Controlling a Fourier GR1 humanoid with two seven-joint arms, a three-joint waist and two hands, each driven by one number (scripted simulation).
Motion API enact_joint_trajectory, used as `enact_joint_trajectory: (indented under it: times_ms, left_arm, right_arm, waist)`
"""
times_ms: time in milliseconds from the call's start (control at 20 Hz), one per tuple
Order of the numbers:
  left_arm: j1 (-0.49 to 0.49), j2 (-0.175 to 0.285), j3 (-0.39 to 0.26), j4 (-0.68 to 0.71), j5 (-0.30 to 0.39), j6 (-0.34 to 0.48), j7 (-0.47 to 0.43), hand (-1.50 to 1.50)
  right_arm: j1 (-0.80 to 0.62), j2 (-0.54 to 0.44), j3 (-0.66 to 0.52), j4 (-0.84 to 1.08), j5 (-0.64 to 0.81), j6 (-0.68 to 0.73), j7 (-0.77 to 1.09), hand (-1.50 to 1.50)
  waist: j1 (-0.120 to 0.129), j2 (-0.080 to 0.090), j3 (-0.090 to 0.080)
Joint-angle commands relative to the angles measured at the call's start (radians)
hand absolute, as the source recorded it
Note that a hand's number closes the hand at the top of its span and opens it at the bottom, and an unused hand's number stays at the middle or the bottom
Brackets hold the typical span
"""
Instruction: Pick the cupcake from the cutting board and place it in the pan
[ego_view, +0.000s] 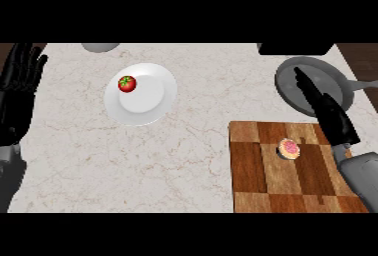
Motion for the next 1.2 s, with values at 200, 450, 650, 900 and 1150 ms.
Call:
enact_joint_trajectory:
  times_ms: [200, 450, 650, 900, 1150]
  left_arm:
    - [0.092, -0.147, -0.16, 0.051, 0.089, -0.066, 0.205, 0.0]
    - [0.152, -0.254, -0.24, 0.09, 0.118, -0.062, 0.251, 0.0]
    - [0.15, -0.256, -0.233, 0.069, 0.127, -0.057, 0.308, 0.0]
    - [0.193, -0.257, -0.248, 0.02, 0.117, -0.054, 0.31, 0.0]
    - [0.19, -0.269, -0.267, 0.027, 0.1, -0.046, 0.31, 0.0]
  right_arm:
    - [-0.161, -0.014, 0.066, 0.022, 0.113, 0.09, -0.041, 1.5]
    - [-0.145, -0.108, 0.09, 0.093, 0.419, -0.142, -0.174, -1.5]
    - [-0.082, -0.052, 0.066, 0.065, 0.431, -0.215, -0.341, -1.5]
    - [-0.122, -0.184, 0.246, 0.038, 0.594, 0.059, -0.027, -1.5]
    - [-0.199, -0.224, 0.423, 0.028, 0.782, 0.293, 0.259, -1.5]
  waist:
    - [0.024, 0.037, 0.007]
    - [0.005, 0.035, 0.008]
    - [-0.001, 0.029, 0.008]
    - [0.006, 0.023, 0.003]
    - [0.016, 0.017, -0.003]
